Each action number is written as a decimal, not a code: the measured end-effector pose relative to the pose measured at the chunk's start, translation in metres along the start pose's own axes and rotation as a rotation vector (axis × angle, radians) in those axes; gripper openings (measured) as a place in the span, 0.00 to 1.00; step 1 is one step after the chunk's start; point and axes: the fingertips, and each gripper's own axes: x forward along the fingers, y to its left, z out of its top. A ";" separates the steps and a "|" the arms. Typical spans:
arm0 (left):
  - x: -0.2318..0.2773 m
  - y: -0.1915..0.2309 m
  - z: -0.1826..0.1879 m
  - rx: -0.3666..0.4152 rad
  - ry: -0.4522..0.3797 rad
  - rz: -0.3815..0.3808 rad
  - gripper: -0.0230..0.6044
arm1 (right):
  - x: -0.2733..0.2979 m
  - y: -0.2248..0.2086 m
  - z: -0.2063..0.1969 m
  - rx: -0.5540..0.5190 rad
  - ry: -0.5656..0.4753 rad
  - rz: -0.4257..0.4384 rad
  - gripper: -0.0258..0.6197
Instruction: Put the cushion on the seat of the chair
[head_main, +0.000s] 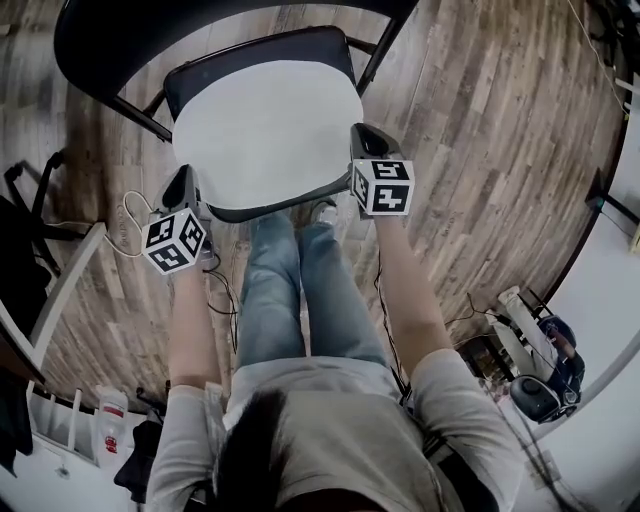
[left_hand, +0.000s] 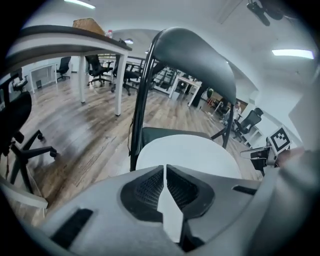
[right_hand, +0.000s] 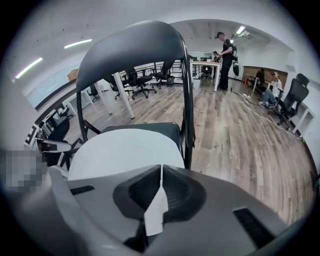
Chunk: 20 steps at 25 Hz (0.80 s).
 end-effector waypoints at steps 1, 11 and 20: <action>-0.002 -0.005 0.003 0.007 -0.009 -0.004 0.07 | -0.003 0.005 0.002 -0.009 -0.008 0.011 0.07; -0.062 -0.048 0.027 0.065 -0.118 -0.016 0.06 | -0.061 0.048 0.039 -0.086 -0.146 0.096 0.07; -0.133 -0.088 0.069 0.101 -0.254 -0.018 0.06 | -0.136 0.070 0.071 -0.131 -0.253 0.149 0.07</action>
